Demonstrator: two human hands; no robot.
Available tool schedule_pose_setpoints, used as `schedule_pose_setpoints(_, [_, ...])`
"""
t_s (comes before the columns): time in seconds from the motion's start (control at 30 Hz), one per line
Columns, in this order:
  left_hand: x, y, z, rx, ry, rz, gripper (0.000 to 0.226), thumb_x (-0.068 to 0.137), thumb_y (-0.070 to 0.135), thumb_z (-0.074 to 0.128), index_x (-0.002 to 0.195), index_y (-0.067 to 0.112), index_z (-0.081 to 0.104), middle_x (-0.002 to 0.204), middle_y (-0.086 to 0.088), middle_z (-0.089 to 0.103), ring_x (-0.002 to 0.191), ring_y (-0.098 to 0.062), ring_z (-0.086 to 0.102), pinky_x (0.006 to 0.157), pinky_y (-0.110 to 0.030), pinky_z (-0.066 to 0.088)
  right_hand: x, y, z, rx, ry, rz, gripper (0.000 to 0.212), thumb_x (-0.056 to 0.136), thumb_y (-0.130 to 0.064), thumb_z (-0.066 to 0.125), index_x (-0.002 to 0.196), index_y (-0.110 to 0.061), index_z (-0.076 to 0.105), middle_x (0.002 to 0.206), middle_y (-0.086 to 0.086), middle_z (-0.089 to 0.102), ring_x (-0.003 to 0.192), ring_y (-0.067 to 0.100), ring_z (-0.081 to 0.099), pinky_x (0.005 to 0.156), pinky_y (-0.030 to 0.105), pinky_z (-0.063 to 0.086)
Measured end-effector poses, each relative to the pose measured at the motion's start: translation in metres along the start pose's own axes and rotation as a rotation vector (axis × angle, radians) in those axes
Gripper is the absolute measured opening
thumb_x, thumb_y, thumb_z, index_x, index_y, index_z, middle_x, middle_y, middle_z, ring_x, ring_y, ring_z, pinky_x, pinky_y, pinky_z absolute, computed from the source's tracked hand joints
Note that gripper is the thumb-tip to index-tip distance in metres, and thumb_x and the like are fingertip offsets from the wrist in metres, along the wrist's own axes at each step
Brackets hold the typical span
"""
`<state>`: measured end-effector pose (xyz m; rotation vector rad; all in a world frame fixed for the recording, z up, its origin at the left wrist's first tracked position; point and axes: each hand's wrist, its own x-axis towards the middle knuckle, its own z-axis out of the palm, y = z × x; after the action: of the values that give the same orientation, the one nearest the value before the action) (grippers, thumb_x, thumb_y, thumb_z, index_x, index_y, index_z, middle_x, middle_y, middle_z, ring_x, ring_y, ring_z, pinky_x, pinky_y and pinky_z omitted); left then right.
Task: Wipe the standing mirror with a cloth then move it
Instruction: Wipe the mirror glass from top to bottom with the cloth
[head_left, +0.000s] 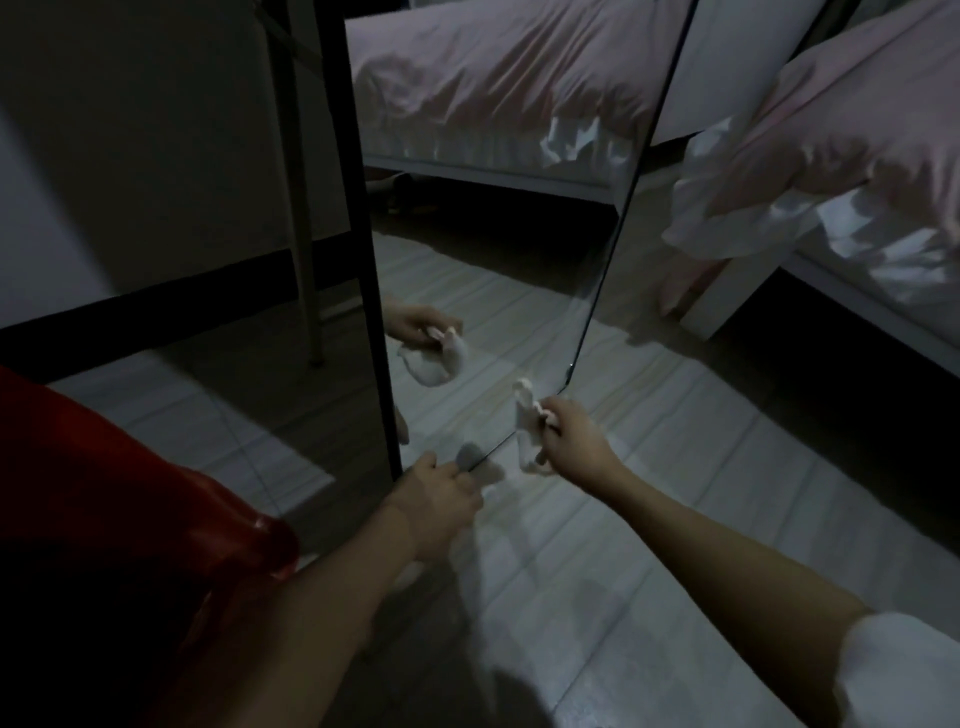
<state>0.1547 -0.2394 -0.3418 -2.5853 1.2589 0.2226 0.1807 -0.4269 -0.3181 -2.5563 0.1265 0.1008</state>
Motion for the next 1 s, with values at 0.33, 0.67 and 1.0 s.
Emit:
schedule_pose_setpoints(0.33, [0.032, 0.002, -0.004, -0.137, -0.019, -0.12, 0.043, 0.091, 0.027, 0.047, 0.132, 0.018, 0.038, 0.131, -0.007, 0.044, 0.12, -0.025, 0.044, 0.096, -0.037, 0.032, 0.01, 0.021, -0.033, 0.173, 0.092, 0.264, 0.028, 0.092, -0.006, 0.037, 0.118, -0.006, 0.047, 0.103, 0.017, 0.06, 0.087, 0.028, 0.06, 0.075, 0.033, 0.044])
schedule_pose_setpoints(0.67, [0.111, 0.039, 0.0, -0.448, 0.025, -0.235, 0.038, 0.09, 0.02, 0.046, 0.128, 0.015, 0.046, 0.131, -0.007, 0.047, 0.121, -0.025, 0.043, 0.096, -0.037, 0.035, 0.014, 0.096, -0.049, 0.296, 0.087, 0.415, 0.024, 0.096, -0.012, 0.033, 0.117, -0.005, 0.043, 0.108, 0.015, 0.051, 0.096, 0.026, 0.048, 0.084, 0.038, 0.04])
schedule_pose_setpoints(1.0, [0.173, 0.047, -0.041, -0.54, 0.02, -0.33, 0.046, 0.091, 0.019, 0.046, 0.136, 0.012, 0.038, 0.136, -0.012, 0.044, 0.122, -0.031, 0.042, 0.097, -0.042, 0.036, 0.068, 0.121, -0.08, 0.446, 0.149, 0.421, 0.03, 0.097, -0.02, 0.04, 0.123, -0.005, 0.037, 0.107, 0.013, 0.051, 0.093, 0.024, 0.05, 0.078, 0.033, 0.039])
